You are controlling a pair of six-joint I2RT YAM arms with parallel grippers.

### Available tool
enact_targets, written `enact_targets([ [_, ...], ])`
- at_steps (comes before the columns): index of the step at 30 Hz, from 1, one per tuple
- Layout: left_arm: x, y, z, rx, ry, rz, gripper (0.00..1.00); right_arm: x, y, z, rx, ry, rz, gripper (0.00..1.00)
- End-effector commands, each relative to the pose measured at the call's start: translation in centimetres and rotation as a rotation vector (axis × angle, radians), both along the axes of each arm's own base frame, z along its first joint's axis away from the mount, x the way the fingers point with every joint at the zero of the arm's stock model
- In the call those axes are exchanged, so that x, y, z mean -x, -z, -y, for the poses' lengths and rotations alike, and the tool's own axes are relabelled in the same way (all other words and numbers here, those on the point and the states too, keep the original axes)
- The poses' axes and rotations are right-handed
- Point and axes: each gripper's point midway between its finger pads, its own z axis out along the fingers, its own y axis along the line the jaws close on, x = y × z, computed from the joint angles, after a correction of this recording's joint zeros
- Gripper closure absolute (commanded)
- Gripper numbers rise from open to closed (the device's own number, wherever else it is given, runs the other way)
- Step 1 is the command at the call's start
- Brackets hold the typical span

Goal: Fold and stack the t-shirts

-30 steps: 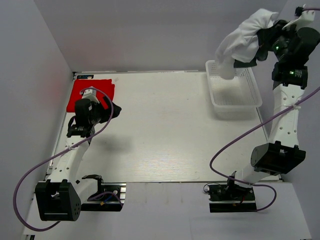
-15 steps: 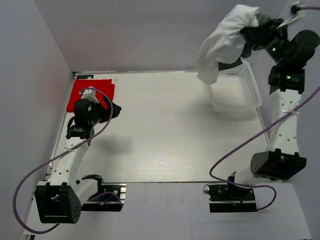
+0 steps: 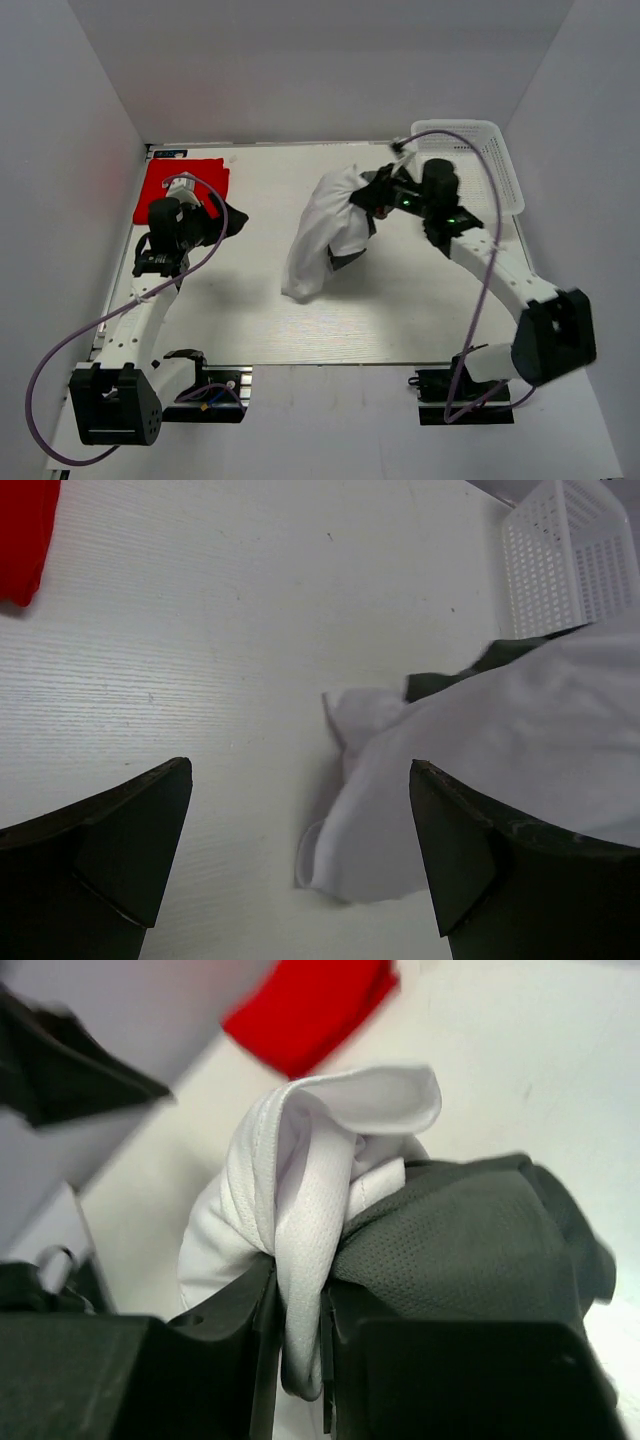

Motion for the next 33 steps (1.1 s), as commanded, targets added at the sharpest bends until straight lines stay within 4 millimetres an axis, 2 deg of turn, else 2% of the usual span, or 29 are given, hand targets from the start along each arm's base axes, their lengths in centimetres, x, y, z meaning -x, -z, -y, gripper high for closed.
enact_targets([
  [1,0.0,-0.5,0.4,0.016,0.016,0.019,0.00,-0.8,6.9,-3.4,0.199,-0.019,-0.006,0.87],
  [2,0.0,-0.5,0.4,0.016,0.016,0.019,0.00,-0.9,7.9,-3.9,0.240,-0.037,-0.001,0.77],
  [3,0.0,-0.5,0.4,0.016,0.016,0.019,0.00,0.0,10.4,-5.4,0.299,-0.061,-0.033,0.74],
  [4,0.0,-0.2,0.6,0.022,0.030,0.006,0.00,0.4,12.6,-5.4,0.356,-0.068,-0.070,0.68],
  [5,-0.1,-0.4,0.6,0.022,0.030,0.019,0.00,1.0,13.7,-5.9,0.393,-0.080,-0.062,0.47],
  [6,-0.1,0.0,0.8,0.026,0.038,0.006,0.00,0.8,14.2,-5.5,0.431,-0.042,-0.045,0.25],
  [7,-0.1,0.0,0.8,0.026,0.038,0.006,0.00,1.6,13.9,-6.3,0.452,-0.072,0.000,0.10],
  [10,-0.4,0.5,0.8,0.026,0.038,-0.021,0.00,2.0,14.1,-6.0,0.510,-0.048,0.044,0.10],
  [11,-0.6,0.5,0.8,0.026,0.038,-0.024,0.00,1.9,12.9,-5.4,0.496,-0.013,0.072,0.10],
  [12,-0.6,0.4,1.0,0.031,0.047,-0.025,0.00,2.1,13.1,-5.0,0.504,-0.003,0.072,0.10],
  [13,-0.6,0.8,1.0,0.031,0.047,-0.035,0.00,1.9,12.1,-4.5,0.492,0.022,0.092,0.10],
  [16,-0.5,1.6,1.0,0.031,0.047,-0.057,0.00,1.9,11.1,-3.3,0.499,0.073,0.117,0.10],
  [18,-0.8,1.1,0.8,0.027,0.039,-0.044,0.00,1.8,10.9,-1.6,0.586,0.099,0.166,0.10],
  [19,-0.7,1.1,1.0,0.031,0.048,-0.044,0.00,1.1,11.2,0.1,0.640,0.187,0.158,0.10],
  [20,-0.7,1.1,1.0,0.031,0.049,-0.044,0.00,0.6,11.0,0.9,0.650,0.228,0.158,0.10],
  [21,-0.5,1.5,1.0,0.031,0.048,-0.054,0.00,1.1,11.5,2.1,0.699,0.244,0.139,0.10],
  [24,-0.7,1.6,1.0,0.031,0.048,-0.055,0.00,0.3,12.4,4.5,0.811,0.315,0.157,0.10],
  [28,-0.9,1.9,1.0,0.032,0.048,-0.074,0.00,-0.2,14.4,5.2,0.880,0.285,0.145,0.10],
  [30,-1.0,2.2,1.0,0.032,0.048,-0.083,0.00,-0.5,14.5,4.2,0.880,0.229,0.171,0.10],
  [31,-1.1,2.3,0.8,0.028,0.040,-0.083,0.00,-0.6,15.8,3.7,0.900,0.191,0.156,0.10],
  [32,-1.0,2.8,0.8,0.028,0.039,-0.102,0.00,-0.6,15.8,2.9,0.892,0.136,0.176,0.10],
  [33,-1.1,2.4,0.8,0.028,0.040,-0.094,0.00,-0.7,15.6,1.9,0.880,0.087,0.203,0.10],
])
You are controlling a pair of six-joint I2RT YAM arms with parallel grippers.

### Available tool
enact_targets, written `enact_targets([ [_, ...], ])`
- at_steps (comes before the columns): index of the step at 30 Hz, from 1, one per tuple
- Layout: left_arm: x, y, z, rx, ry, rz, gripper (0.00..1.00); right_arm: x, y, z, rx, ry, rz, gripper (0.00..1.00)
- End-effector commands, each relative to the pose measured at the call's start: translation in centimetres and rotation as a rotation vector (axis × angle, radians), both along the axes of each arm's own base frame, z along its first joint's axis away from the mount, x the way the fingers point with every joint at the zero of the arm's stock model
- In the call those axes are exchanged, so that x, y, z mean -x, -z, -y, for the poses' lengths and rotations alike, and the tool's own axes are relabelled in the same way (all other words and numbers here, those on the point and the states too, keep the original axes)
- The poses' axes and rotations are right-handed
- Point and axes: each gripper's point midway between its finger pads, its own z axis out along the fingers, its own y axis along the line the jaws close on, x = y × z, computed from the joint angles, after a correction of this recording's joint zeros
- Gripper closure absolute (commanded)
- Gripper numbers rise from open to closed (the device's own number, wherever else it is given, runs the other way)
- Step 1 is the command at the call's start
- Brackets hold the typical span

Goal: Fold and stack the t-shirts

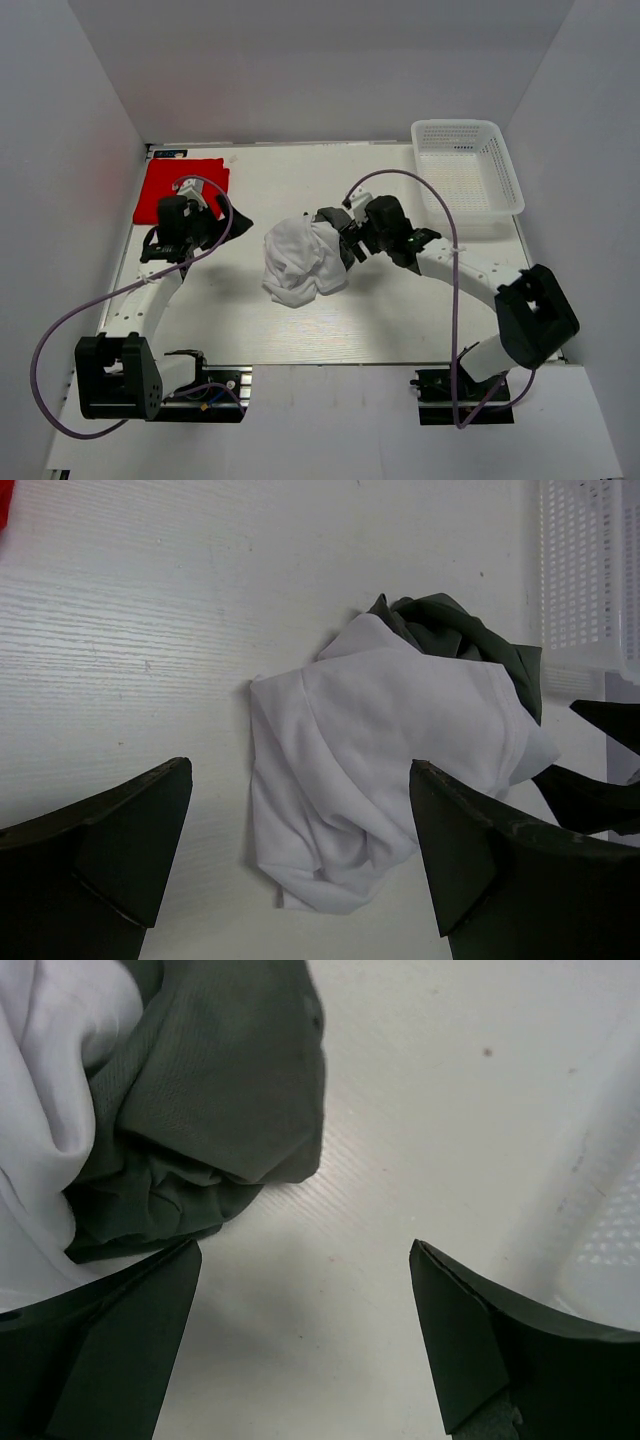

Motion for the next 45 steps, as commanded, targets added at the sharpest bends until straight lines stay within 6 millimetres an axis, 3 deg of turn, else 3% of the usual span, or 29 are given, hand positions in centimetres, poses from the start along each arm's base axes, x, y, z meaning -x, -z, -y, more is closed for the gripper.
enact_targets([
  [1,-0.7,-1.4,0.2,0.004,0.006,0.027,0.00,-0.8,1.0,-2.6,0.030,-0.153,-0.006,0.10],
  [6,-0.6,-1.2,0.0,-0.001,-0.002,0.018,0.00,-1.5,2.4,-5.3,-0.012,-0.224,-0.068,0.10],
  [10,-0.9,-1.3,-0.1,-0.006,-0.011,0.029,0.00,-0.3,2.6,-8.8,-0.151,-0.367,-0.102,0.10],
  [11,-0.8,-1.2,0.0,-0.001,-0.004,0.030,0.00,-0.3,3.6,-9.7,-0.176,-0.386,-0.129,0.10],
  [12,-0.8,-1.2,0.0,-0.001,-0.003,0.030,0.00,-0.5,3.3,-9.8,-0.185,-0.381,-0.128,0.10],
  [13,-0.8,-1.2,0.0,-0.001,-0.003,0.030,0.00,-0.6,5.1,-9.8,-0.171,-0.368,-0.170,0.10],
  [14,-0.5,-0.8,0.0,-0.002,-0.003,0.008,0.00,-0.9,5.1,-10.2,-0.176,-0.364,-0.185,0.10],
  [15,-0.7,-1.2,-0.2,-0.007,-0.013,0.018,0.00,-1.4,4.9,-10.6,-0.188,-0.352,-0.187,0.15],
  [17,-0.6,-1.0,-0.2,-0.007,-0.013,0.007,0.00,-1.8,6.4,-10.6,-0.172,-0.320,-0.239,0.40],
  [18,-0.5,-1.4,-0.3,-0.011,-0.021,0.030,0.00,-2.3,6.3,-10.6,-0.175,-0.293,-0.241,0.73],
  [20,-0.3,-1.6,-0.3,-0.011,-0.021,0.043,0.00,-3.0,5.6,-10.3,-0.184,-0.251,-0.214,0.99],
  [21,-0.3,-1.6,-0.3,-0.011,-0.021,0.043,0.00,-3.2,4.5,-10.2,-0.193,-0.241,-0.183,1.00],
  [22,-0.3,-1.8,-0.3,-0.011,-0.021,0.052,0.00,-3.7,4.7,-9.1,-0.187,-0.170,-0.157,1.00],
  [23,-0.2,-1.6,-0.5,-0.016,-0.029,0.040,0.00,-4.2,1.7,-8.6,-0.218,-0.151,-0.093,1.00],
  [24,-0.1,-1.9,-0.5,-0.015,-0.029,0.049,0.00,-4.5,0.5,-8.3,-0.234,-0.123,-0.059,1.00],
  [25,-0.1,-1.9,-0.5,-0.015,-0.029,0.049,0.00,-5.0,0.2,-6.8,-0.215,-0.026,-0.030,1.00],
  [27,-0.1,-1.9,-0.5,-0.015,-0.029,0.049,0.00,-5.5,-4.9,-4.9,-0.260,0.048,0.102,1.00],
  [28,-0.1,-1.9,-0.5,-0.015,-0.029,0.049,0.00,-5.4,-6.2,-4.5,-0.273,0.065,0.135,1.00],
  [33,-0.2,-2.0,-0.9,-0.020,-0.046,0.043,0.00,-6.8,-18.6,3.2,-0.361,0.331,0.462,1.00],
  [35,0.0,-1.9,-0.9,-0.020,-0.046,0.041,0.00,-7.0,-21.8,4.9,-0.366,0.387,0.528,1.00],
  [36,0.0,-1.9,-0.9,-0.020,-0.046,0.041,0.00,-7.5,-24.0,6.9,-0.371,0.442,0.580,1.00],
  [37,0.1,-2.2,-0.9,-0.020,-0.046,0.050,0.00,-7.7,-25.0,7.8,-0.356,0.470,0.604,1.00],
  [40,0.1,-2.2,-0.9,-0.020,-0.046,0.051,0.00,-8.9,-30.9,11.1,-0.376,0.548,0.706,1.00],
  [41,0.1,-2.7,-0.9,-0.020,-0.046,0.070,0.00,-9.7,-31.2,12.7,-0.359,0.597,0.716,1.00],
  [42,0.1,-2.7,-0.9,-0.020,-0.046,0.070,0.00,-9.5,-35.5,13.7,-0.390,0.608,0.789,1.00],
  [44,0.2,-2.5,-0.9,-0.020,-0.046,0.060,0.00,-11.7,-35.0,16.0,-0.326,0.667,0.775,1.00],
  [45,0.2,-2.5,-0.9,-0.020,-0.046,0.060,0.00,-11.2,-39.1,16.8,-0.358,0.676,0.839,1.00],
])
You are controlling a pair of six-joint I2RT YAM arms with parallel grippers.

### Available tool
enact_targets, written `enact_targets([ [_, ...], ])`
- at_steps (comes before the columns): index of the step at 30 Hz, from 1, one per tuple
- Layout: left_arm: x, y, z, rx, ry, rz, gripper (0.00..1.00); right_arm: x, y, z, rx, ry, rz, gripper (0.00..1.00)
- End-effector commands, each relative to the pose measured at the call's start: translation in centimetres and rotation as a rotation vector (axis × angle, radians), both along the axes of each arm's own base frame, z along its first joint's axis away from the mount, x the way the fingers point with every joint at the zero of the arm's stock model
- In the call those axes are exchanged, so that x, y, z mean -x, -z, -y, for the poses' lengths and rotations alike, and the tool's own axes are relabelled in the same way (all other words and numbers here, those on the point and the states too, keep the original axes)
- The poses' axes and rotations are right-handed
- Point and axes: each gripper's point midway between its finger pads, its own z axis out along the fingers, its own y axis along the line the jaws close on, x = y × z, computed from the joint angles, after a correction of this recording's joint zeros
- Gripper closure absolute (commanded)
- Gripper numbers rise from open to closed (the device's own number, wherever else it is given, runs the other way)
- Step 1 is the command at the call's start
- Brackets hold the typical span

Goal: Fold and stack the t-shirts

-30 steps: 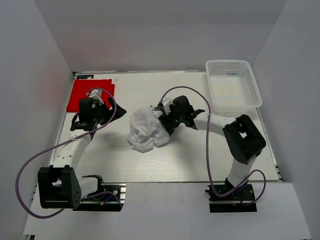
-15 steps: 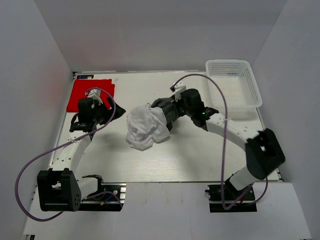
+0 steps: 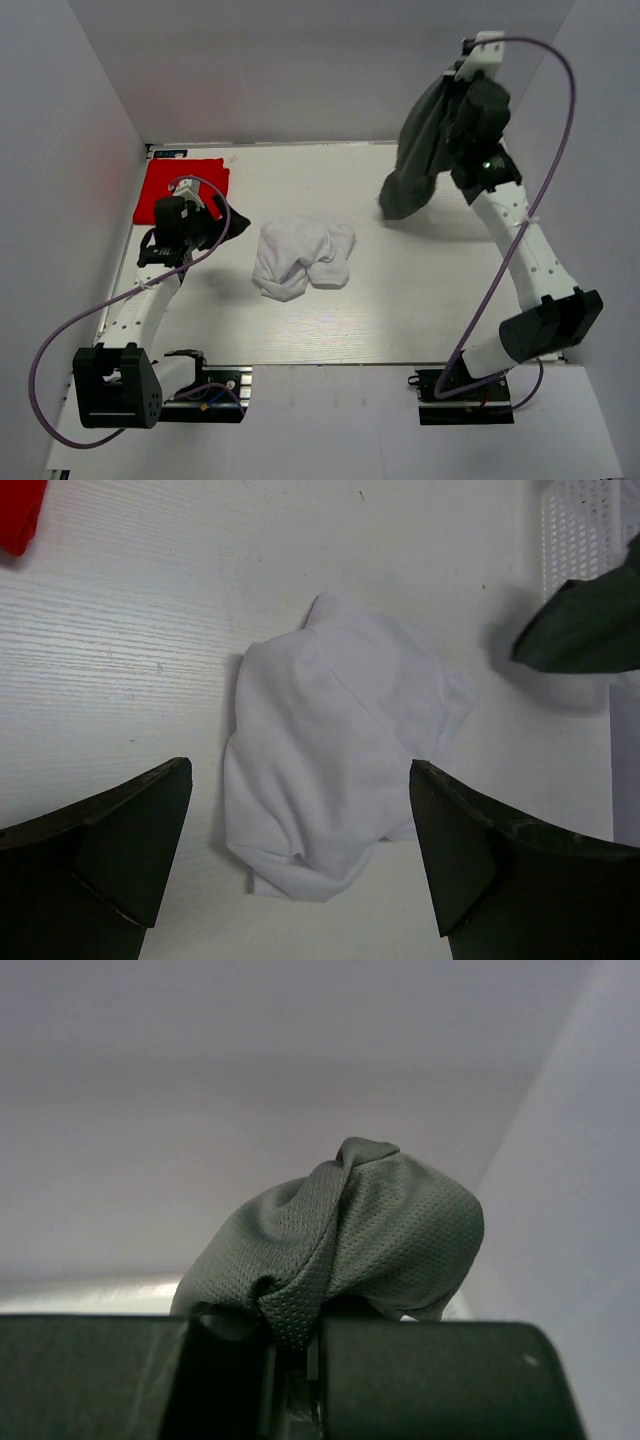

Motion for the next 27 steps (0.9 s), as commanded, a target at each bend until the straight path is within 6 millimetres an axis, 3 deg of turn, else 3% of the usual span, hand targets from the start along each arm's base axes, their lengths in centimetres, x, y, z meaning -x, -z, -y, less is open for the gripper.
enact_targets([
  [1,-0.3,-1.5,-0.5,-0.009,-0.022,0.041,0.00,-1.8,-5.6,5.6,0.003,0.164,0.094,1.00],
  [2,-0.3,-1.5,-0.5,-0.009,-0.022,0.041,0.00,-2.3,-5.4,5.9,0.014,0.169,0.071,1.00],
  [3,-0.3,-1.4,-0.7,-0.014,-0.032,0.041,0.00,-2.4,-7.3,6.6,0.011,0.179,0.109,1.00],
  [4,-0.4,-1.4,-0.8,-0.019,-0.040,0.041,0.00,-3.0,-8.1,8.7,-0.003,0.231,0.127,1.00],
  [7,-0.4,-1.1,-1.0,-0.025,-0.049,0.020,0.00,-5.4,-6.7,10.7,-0.017,0.270,0.079,1.00],
  [9,-0.4,-1.1,-1.0,-0.025,-0.049,0.020,0.00,-7.0,-5.2,13.6,-0.023,0.329,0.042,1.00],
  [10,-0.4,-1.1,-1.0,-0.025,-0.049,0.020,0.00,-7.3,-4.7,14.4,-0.027,0.343,0.028,1.00],
  [11,-0.4,-1.1,-1.0,-0.025,-0.049,0.020,0.00,-7.1,-5.9,16.4,-0.061,0.376,0.061,1.00],
  [12,-0.4,-1.1,-1.0,-0.025,-0.049,0.020,0.00,-8.5,-4.2,16.5,-0.061,0.373,0.025,1.00],
  [14,-0.6,-1.2,-1.2,-0.029,-0.057,0.014,0.00,-8.7,-4.2,18.4,-0.095,0.396,0.035,1.00],
  [15,-0.6,-1.2,-1.2,-0.029,-0.057,0.014,0.00,-9.1,-3.1,19.8,-0.106,0.414,0.017,1.00],
  [19,-0.8,-0.9,-1.8,-0.049,-0.088,0.003,0.00,-10.1,0.7,20.2,-0.111,0.387,-0.066,1.00],
  [22,-0.8,-0.1,-1.8,-0.058,-0.083,-0.023,0.00,-11.0,5.3,20.9,-0.119,0.393,-0.164,1.00],
  [23,-1.0,-0.5,-1.8,-0.057,-0.083,-0.014,0.00,-11.1,5.6,20.7,-0.119,0.377,-0.165,1.00],
  [24,-1.0,-0.5,-1.8,-0.057,-0.083,-0.014,0.00,-11.8,9.5,19.2,-0.106,0.285,-0.251,1.00],
  [25,-1.0,-0.2,-1.8,-0.058,-0.083,-0.023,0.00,-12.1,10.9,18.3,-0.102,0.247,-0.279,1.00],
  [27,-1.0,-0.2,-1.8,-0.058,-0.083,-0.023,0.00,-11.9,16.2,17.2,-0.115,0.214,-0.408,1.00],
])
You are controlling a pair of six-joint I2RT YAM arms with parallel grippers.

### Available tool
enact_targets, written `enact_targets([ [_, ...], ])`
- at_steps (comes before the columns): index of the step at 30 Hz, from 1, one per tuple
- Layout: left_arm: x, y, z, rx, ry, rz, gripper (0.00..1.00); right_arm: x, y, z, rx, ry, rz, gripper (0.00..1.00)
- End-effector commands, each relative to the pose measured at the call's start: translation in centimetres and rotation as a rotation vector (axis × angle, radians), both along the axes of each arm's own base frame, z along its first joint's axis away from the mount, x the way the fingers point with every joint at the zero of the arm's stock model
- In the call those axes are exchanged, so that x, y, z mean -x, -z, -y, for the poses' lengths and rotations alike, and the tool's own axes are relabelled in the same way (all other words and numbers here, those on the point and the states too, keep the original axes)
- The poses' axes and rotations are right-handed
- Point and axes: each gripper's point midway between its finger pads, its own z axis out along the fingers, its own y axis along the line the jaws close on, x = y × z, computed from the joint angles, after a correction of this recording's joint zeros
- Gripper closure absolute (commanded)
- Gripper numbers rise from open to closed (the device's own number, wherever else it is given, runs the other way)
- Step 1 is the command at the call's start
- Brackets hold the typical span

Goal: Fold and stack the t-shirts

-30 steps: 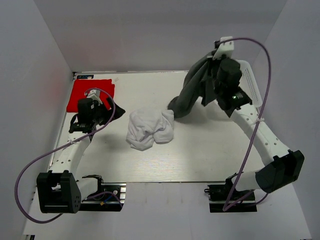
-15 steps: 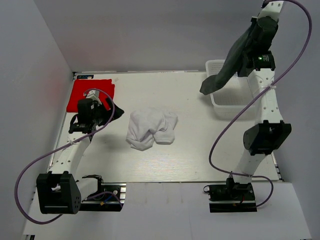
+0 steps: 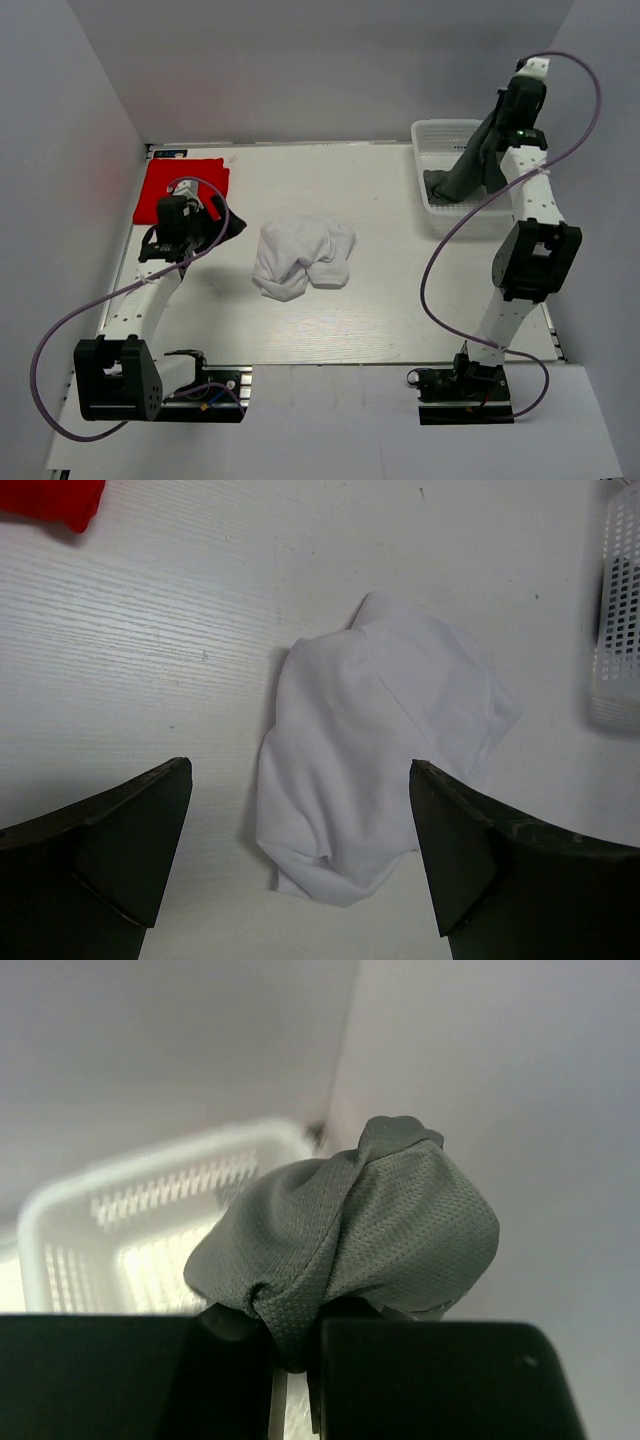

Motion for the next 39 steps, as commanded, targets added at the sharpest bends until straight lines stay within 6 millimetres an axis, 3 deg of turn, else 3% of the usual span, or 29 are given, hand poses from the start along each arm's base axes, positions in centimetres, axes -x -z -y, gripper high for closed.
enact_targets([
  [1,-0.7,-1.7,-0.4,-0.013,-0.013,0.039,0.00,-0.5,7.8,-3.4,-0.116,-0.114,-0.139,0.98],
  [2,-0.8,-1.4,-0.4,-0.013,-0.013,0.030,0.00,-0.5,9.4,-3.8,-0.143,-0.115,-0.165,0.97],
  [5,-0.8,-1.6,-0.4,-0.013,-0.013,0.028,0.00,0.3,16.9,-5.0,-0.226,-0.126,-0.298,0.87],
  [8,-0.9,-1.3,-0.4,-0.013,-0.013,0.019,0.00,0.8,19.7,-6.1,-0.264,-0.161,-0.365,0.40],
  [9,-0.7,-1.1,0.1,0.004,0.012,0.008,0.00,0.9,19.3,-6.3,-0.265,-0.169,-0.371,0.10],
  [11,-0.7,-1.1,1.1,0.048,0.042,0.000,0.00,0.9,17.0,-6.9,-0.246,-0.192,-0.342,0.10],
  [13,-0.2,0.3,1.1,0.071,0.010,-0.057,0.00,1.2,14.2,-7.6,-0.184,-0.224,-0.301,0.10],
  [14,0.9,1.8,1.4,0.096,0.009,-0.089,0.00,1.6,12.8,-8.0,-0.142,-0.226,-0.282,0.10],
  [15,1.1,1.9,1.8,0.124,0.017,-0.067,0.00,1.8,12.2,-8.2,-0.127,-0.218,-0.270,0.10],
  [16,1.8,2.4,1.9,0.136,0.019,-0.073,0.00,2.4,10.2,-9.7,-0.108,-0.236,-0.231,0.10],
  [17,2.4,2.9,2.2,0.136,0.029,-0.080,0.00,3.3,11.4,-10.1,-0.084,-0.230,-0.248,0.10],
  [18,3.4,3.7,2.5,0.140,0.021,-0.105,0.00,4.1,8.4,-12.4,-0.078,-0.277,-0.180,0.10],
  [19,3.6,4.2,2.3,0.133,0.010,-0.115,0.00,4.5,8.2,-13.4,-0.079,-0.302,-0.168,0.10],
  [20,4.4,5.0,2.7,0.132,0.024,-0.135,0.03,5.7,10.4,-15.1,-0.119,-0.350,-0.211,0.10],
  [21,4.9,5.5,3.1,0.138,0.032,-0.151,0.05,6.9,8.8,-17.8,-0.131,-0.411,-0.179,0.10],
  [23,5.9,6.9,3.4,0.135,0.030,-0.194,0.12,9.0,11.6,-20.2,-0.201,-0.460,-0.233,0.10],
  [24,6.2,7.5,3.6,0.123,0.033,-0.220,0.13,10.6,10.1,-23.2,-0.227,-0.523,-0.205,0.10],
  [25,6.7,8.3,3.9,0.127,0.035,-0.251,0.13,11.5,11.8,-24.0,-0.255,-0.529,-0.225,0.10],
  [26,6.7,8.8,4.0,0.127,0.028,-0.259,0.15,12.5,11.5,-25.4,-0.281,-0.556,-0.212,0.10],
  [27,6.7,9.1,4.2,0.126,0.036,-0.264,0.18,14.1,14.2,-27.0,-0.348,-0.592,-0.257,0.10],
  [28,6.8,9.4,4.7,0.122,0.052,-0.274,0.20,15.0,13.8,-28.8,-0.350,-0.630,-0.230,0.10],
  [30,7.0,10.9,5.0,0.103,0.055,-0.328,0.26,16.9,16.3,-29.7,-0.366,-0.645,-0.294,0.10],
  [31,7.1,11.4,5.1,0.090,0.056,-0.345,0.28,18.1,16.6,-31.5,-0.367,-0.686,-0.309,0.10],
  [32,6.5,11.4,5.2,0.092,0.057,-0.332,0.33,18.7,17.0,-31.8,-0.372,-0.689,-0.323,0.10],
  [33,6.7,12.3,5.4,0.087,0.064,-0.359,0.38,20.3,19.4,-31.8,-0.374,-0.697,-0.382,0.10],
  [35,6.1,12.3,6.0,0.083,0.089,-0.359,0.48,22.5,20.5,-33.1,-0.379,-0.747,-0.425,0.10],
  [39,5.8,13.2,6.7,0.085,0.120,-0.388,0.78,26.8,22.2,-35.8,-0.394,-0.890,-0.544,0.10],
])
